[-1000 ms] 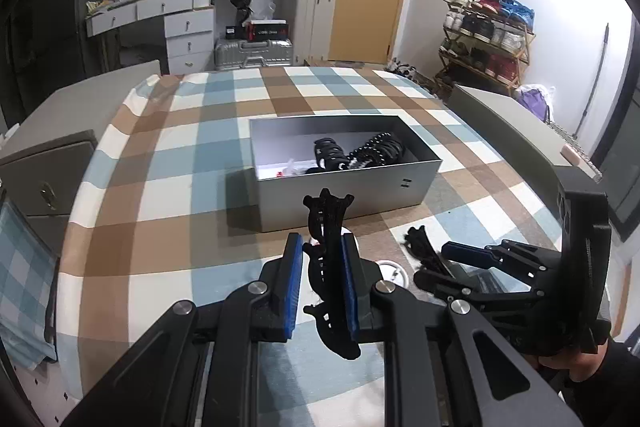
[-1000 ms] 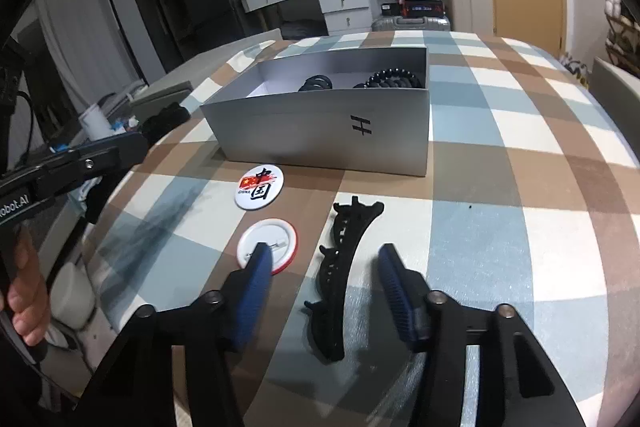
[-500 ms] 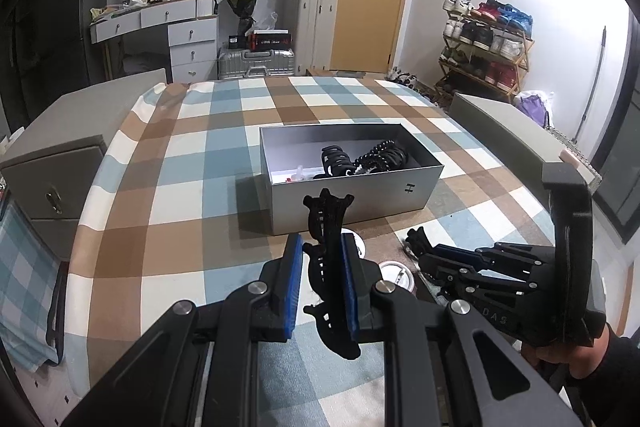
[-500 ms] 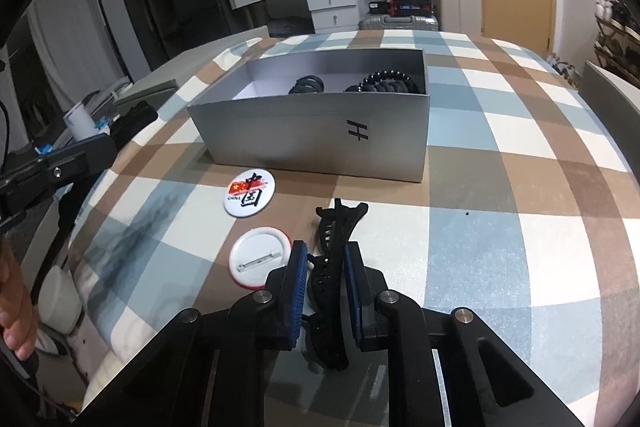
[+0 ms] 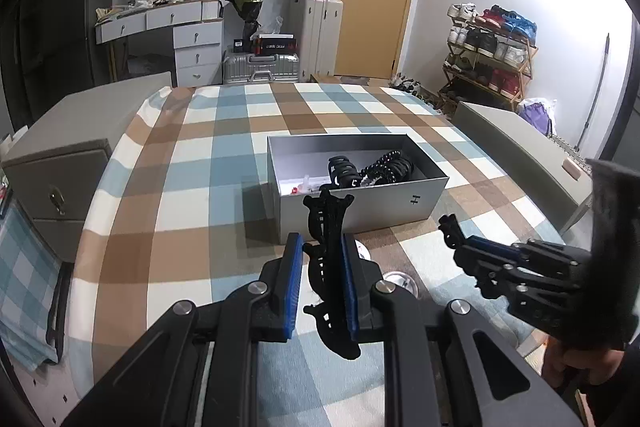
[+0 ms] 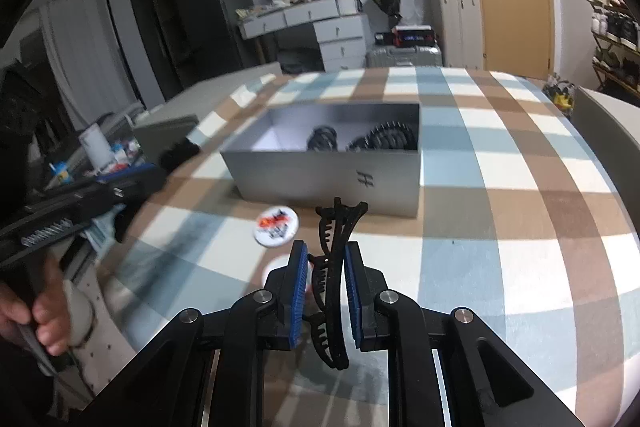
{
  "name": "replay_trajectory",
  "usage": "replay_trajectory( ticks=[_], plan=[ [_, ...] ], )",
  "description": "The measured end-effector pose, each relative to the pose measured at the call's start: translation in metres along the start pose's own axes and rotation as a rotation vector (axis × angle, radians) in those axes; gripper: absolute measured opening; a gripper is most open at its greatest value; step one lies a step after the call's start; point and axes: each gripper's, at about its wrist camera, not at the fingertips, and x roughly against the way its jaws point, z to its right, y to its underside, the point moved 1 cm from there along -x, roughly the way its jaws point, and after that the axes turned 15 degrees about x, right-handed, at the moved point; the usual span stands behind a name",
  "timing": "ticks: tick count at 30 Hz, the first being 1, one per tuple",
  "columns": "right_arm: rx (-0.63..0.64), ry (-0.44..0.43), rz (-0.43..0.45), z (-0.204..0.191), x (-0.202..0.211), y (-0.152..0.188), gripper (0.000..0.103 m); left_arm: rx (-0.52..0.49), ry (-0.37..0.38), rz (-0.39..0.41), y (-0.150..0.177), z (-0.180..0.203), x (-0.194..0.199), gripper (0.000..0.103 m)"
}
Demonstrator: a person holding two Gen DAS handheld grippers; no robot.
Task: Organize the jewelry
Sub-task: 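Grasp the other black claw clip with the right tool while the left tool holds its clip, then carry both black clips into the grey box and open both tools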
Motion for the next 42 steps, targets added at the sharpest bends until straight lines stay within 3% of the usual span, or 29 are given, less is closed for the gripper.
replay_trajectory(
  ticks=[10,20,31,42],
  plan=[
    [-0.015,-0.052,0.106,0.009,0.015,-0.028,0.018,0.004,-0.006,0.015,-0.019,0.002,-0.013,0.014],
    [-0.006,-0.098,0.185,0.03,-0.001,-0.069,0.018,0.005,0.025,0.036,-0.048,0.011,-0.029,0.014],
    [0.042,-0.165,0.202,0.04,-0.038,-0.102,0.018,0.007,0.067,0.0,-0.068,0.023,-0.059,0.014],
    [0.029,-0.186,0.171,0.051,-0.067,-0.1,0.018,0.01,0.072,-0.043,-0.07,0.022,-0.08,0.013]
  ],
)
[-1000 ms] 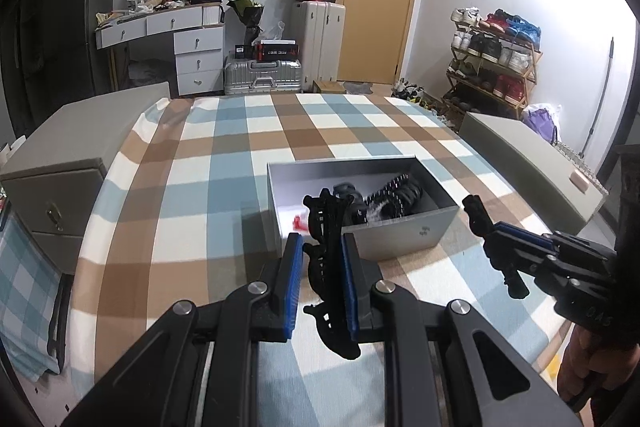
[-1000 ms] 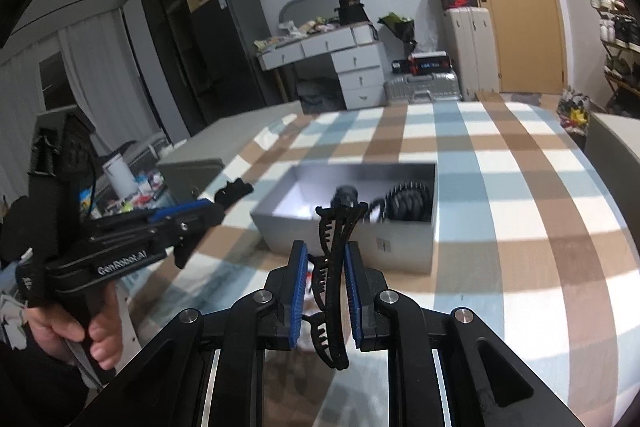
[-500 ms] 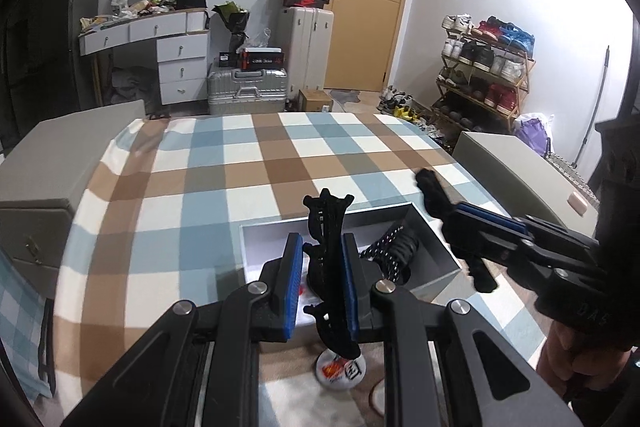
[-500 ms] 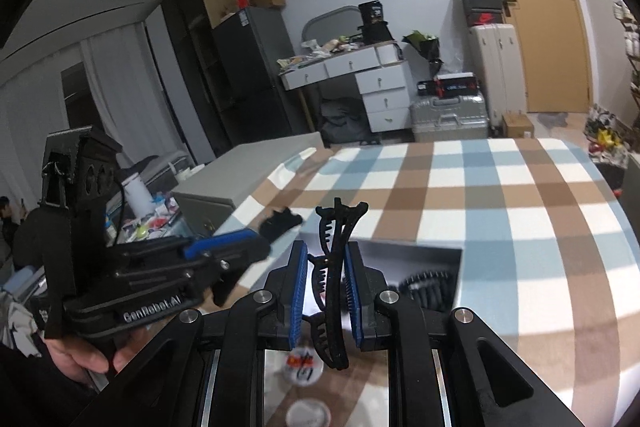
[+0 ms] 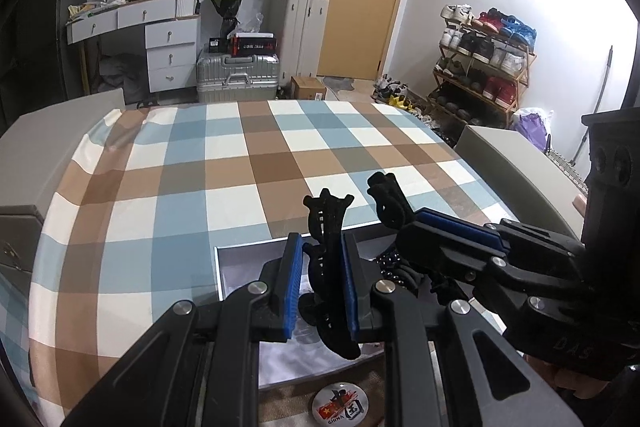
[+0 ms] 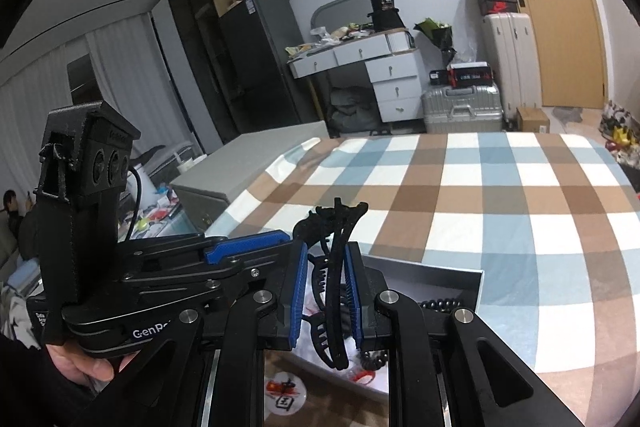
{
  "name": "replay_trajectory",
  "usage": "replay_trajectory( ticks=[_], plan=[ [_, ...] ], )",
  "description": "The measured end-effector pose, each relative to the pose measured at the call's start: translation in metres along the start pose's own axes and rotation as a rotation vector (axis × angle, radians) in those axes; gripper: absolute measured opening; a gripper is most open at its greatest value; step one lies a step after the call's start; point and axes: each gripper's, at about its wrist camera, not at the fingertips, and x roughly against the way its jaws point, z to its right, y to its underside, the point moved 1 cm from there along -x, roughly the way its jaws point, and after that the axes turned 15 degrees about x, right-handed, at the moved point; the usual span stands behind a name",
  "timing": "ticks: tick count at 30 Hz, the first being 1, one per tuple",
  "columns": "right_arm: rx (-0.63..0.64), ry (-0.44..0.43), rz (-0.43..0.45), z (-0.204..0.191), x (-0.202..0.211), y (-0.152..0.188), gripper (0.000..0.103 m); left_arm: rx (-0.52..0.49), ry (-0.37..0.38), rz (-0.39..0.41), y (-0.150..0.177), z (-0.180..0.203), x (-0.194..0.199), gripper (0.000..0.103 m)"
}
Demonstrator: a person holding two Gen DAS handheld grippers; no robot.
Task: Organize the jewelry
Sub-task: 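Carry both black clips into the grey box and open both tools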
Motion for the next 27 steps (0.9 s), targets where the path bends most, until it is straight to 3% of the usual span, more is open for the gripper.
replay_trajectory(
  ticks=[17,18,20,23,25,27],
  plan=[
    [-0.058,-0.003,-0.053,0.015,-0.015,0.01,0.02,-0.02,0.022,-0.049,0.001,0.003,-0.011,0.014],
    [-0.059,0.007,-0.054,0.016,-0.014,0.01,0.021,-0.025,0.024,-0.056,0.001,0.004,-0.012,0.018],
    [-0.078,0.009,-0.055,0.02,-0.013,0.012,0.034,-0.02,0.027,-0.068,0.001,0.002,-0.014,0.03],
    [-0.101,0.025,-0.052,0.023,-0.006,0.016,0.036,0.003,0.051,-0.078,0.002,-0.001,-0.011,0.045],
    [-0.106,0.043,-0.042,0.023,0.003,0.016,0.037,0.005,0.047,-0.067,0.002,-0.002,-0.006,0.045],
    [-0.106,0.059,-0.022,0.022,0.013,0.016,0.047,-0.003,0.03,-0.055,0.002,-0.001,-0.002,0.046]
  ],
)
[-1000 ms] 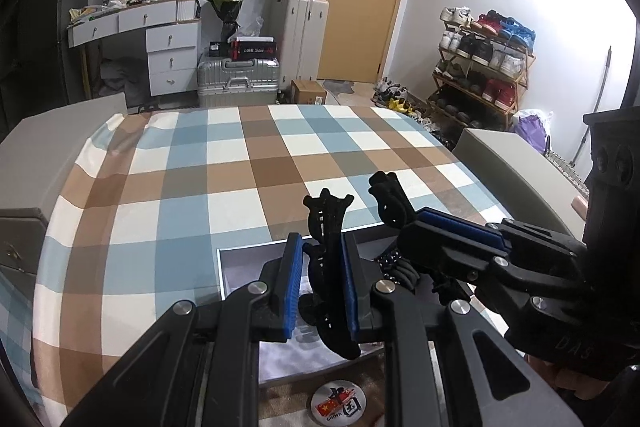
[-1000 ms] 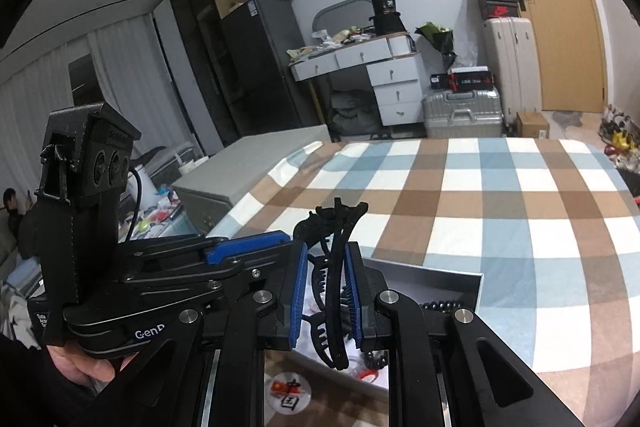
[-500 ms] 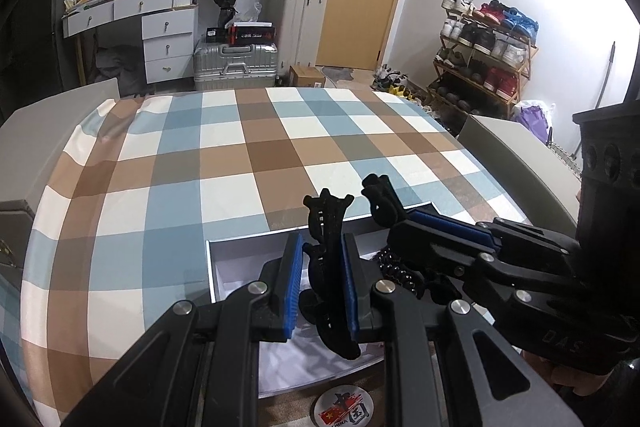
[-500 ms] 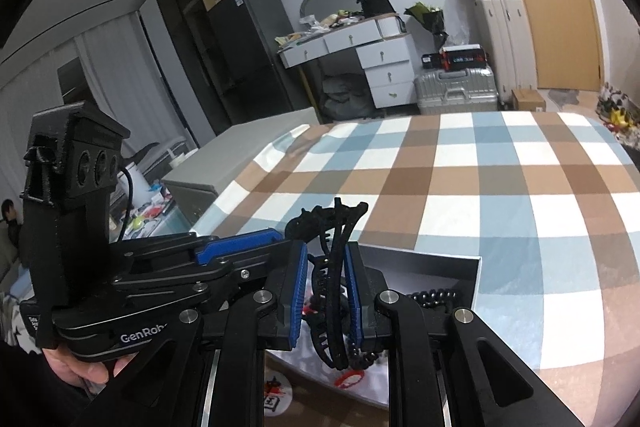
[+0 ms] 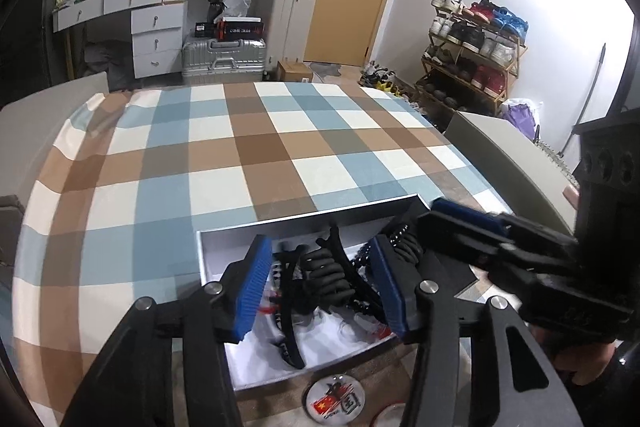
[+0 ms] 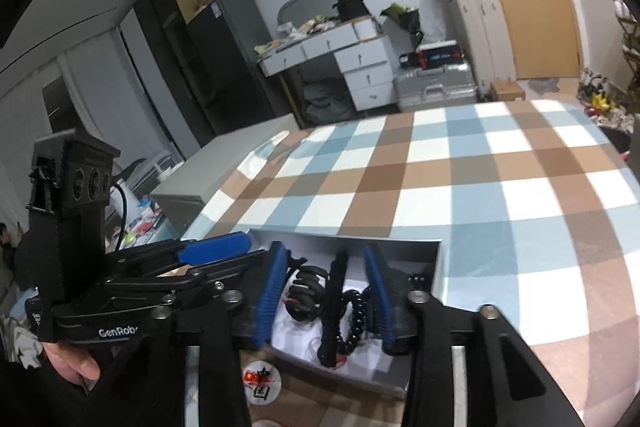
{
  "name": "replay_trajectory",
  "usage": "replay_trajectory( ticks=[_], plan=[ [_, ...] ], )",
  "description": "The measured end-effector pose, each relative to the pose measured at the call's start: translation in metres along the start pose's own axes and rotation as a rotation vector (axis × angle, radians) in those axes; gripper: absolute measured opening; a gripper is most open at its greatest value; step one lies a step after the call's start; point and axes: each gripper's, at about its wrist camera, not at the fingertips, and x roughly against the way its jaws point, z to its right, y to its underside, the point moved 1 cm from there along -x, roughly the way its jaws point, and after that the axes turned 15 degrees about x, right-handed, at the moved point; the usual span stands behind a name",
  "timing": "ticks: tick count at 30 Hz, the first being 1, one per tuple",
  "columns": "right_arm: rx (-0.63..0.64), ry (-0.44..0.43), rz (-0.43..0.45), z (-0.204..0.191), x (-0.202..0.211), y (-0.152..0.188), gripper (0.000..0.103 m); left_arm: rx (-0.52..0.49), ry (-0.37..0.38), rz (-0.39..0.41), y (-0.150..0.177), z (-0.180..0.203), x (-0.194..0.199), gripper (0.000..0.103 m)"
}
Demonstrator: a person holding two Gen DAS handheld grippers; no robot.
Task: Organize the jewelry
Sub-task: 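Carry both black clips into the grey box and open both tools, then withdraw both tools from the box toward the two white badges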
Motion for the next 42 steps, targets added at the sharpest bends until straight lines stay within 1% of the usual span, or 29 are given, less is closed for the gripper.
replay_trajectory(
  ticks=[1,2,6,10,11,12,13,14,19,20,21,23,25,29,32,34,39,42],
  plan=[
    [0.0,0.007,0.009,0.0,0.004,0.0,0.051,-0.002,-0.006,0.007,0.001,0.0,0.001,0.046],
    [0.001,0.012,0.02,-0.001,0.009,0.0,0.054,-0.004,-0.008,0.013,0.001,0.0,0.004,0.046],
    [0.005,0.025,0.04,-0.005,0.022,-0.002,0.056,-0.007,-0.036,0.027,0.004,-0.002,0.01,0.048],
    [0.007,0.03,0.057,-0.009,0.031,-0.004,0.064,-0.007,-0.058,0.046,0.006,-0.003,0.017,0.049],
    [0.011,0.033,0.062,-0.012,0.034,-0.004,0.065,-0.006,-0.062,0.054,0.007,-0.003,0.019,0.052],
    [0.013,0.035,0.066,-0.013,0.036,-0.004,0.066,-0.006,-0.066,0.063,0.007,-0.003,0.021,0.058],
    [0.013,0.036,0.069,-0.014,0.037,-0.005,0.07,-0.006,-0.07,0.069,0.007,-0.004,0.023,0.061],
    [0.01,0.032,0.072,-0.016,0.04,-0.005,0.073,-0.006,-0.07,0.078,0.008,-0.004,0.025,0.061],
    [-0.002,0.027,0.087,-0.022,0.047,-0.005,0.076,0.004,-0.08,0.122,0.012,-0.002,0.035,0.061],
    [-0.001,0.029,0.087,-0.023,0.048,-0.005,0.079,0.008,-0.082,0.134,0.013,-0.003,0.038,0.064],
    [0.001,0.032,0.089,-0.024,0.05,-0.005,0.08,0.011,-0.088,0.145,0.014,-0.003,0.04,0.069],
    [0.007,0.037,0.093,-0.028,0.055,-0.004,0.082,0.009,-0.099,0.167,0.016,-0.002,0.044,0.074],
    [0.01,0.04,0.097,-0.031,0.059,-0.004,0.084,0.001,-0.11,0.188,0.018,0.0,0.049,0.076],
    [0.016,0.045,0.106,-0.038,0.068,-0.001,0.092,-0.011,-0.134,0.228,0.021,0.003,0.057,0.082],
    [0.024,0.046,0.106,-0.044,0.073,0.001,0.095,-0.013,-0.15,0.244,0.024,0.004,0.061,0.084],
    [0.03,0.044,0.104,-0.047,0.075,0.002,0.096,-0.01,-0.154,0.244,0.026,0.004,0.063,0.087],
    [0.038,0.034,0.089,-0.056,0.079,0.011,0.096,-0.027,-0.163,0.252,0.035,0.003,0.068,0.099],
    [0.039,0.043,0.065,-0.059,0.078,0.019,0.096,-0.011,-0.16,0.259,0.041,-0.002,0.072,0.101]
  ],
)
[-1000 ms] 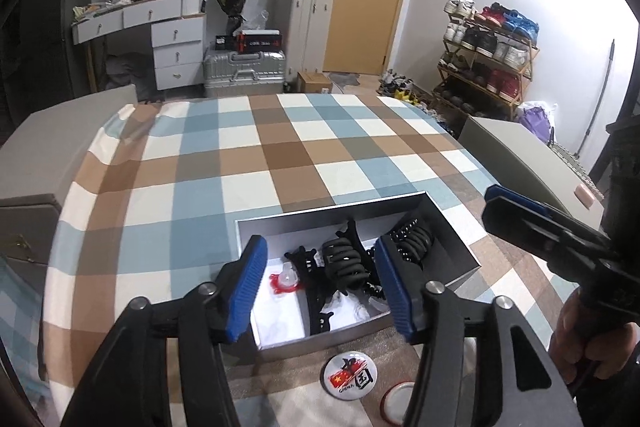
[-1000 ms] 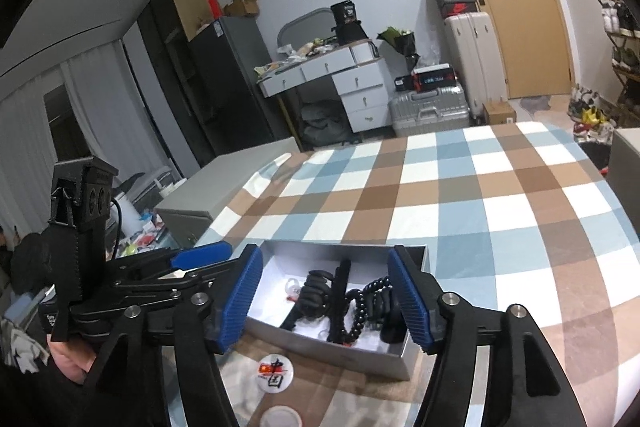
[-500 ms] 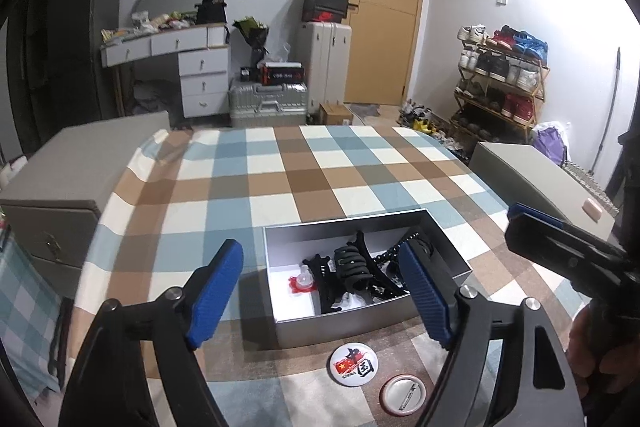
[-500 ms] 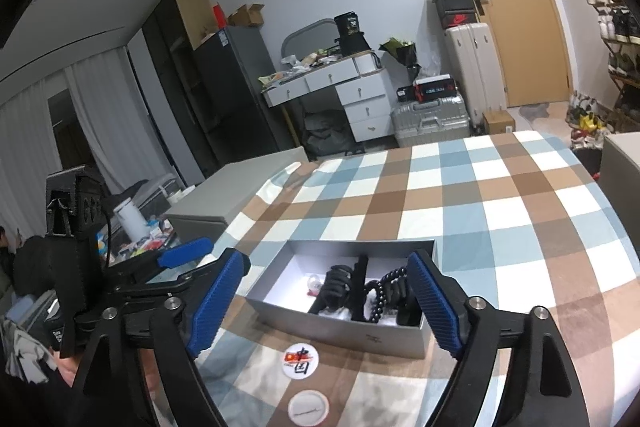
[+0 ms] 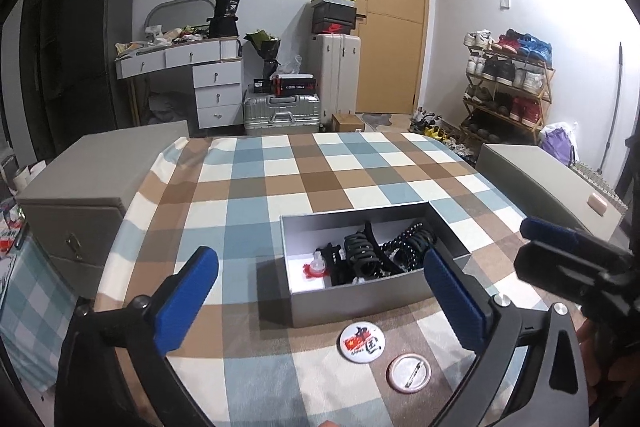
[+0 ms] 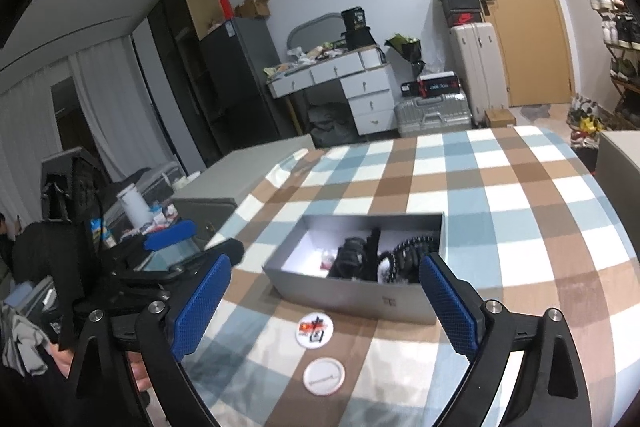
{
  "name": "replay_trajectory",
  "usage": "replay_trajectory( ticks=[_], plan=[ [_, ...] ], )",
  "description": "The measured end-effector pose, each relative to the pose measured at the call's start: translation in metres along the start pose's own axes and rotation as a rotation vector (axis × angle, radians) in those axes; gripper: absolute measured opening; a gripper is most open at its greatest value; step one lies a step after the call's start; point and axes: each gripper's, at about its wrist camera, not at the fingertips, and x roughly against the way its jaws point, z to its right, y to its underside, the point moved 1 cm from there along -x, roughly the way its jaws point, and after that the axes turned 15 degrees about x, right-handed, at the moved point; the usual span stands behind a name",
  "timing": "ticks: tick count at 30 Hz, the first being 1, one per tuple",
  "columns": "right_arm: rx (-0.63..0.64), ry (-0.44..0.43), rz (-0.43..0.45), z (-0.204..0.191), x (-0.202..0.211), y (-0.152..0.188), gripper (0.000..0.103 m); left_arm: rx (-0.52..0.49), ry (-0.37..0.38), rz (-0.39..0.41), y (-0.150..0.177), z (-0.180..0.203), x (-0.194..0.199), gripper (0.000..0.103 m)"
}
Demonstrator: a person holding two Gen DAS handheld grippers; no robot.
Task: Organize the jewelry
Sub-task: 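Withdraw both tools from the box toward the two white badges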
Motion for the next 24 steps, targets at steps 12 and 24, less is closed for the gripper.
replay_trajectory(
  ticks=[12,24],
  plan=[
    [0.028,-0.006,-0.191,-0.013,-0.031,0.051,0.099,0.106,-0.055,-0.07,0.028,-0.032,0.001,0.101],
    [0.105,-0.007,-0.281,-0.033,-0.059,0.076,0.097,0.132,-0.102,-0.111,0.042,-0.052,0.003,0.101]
  ],
)
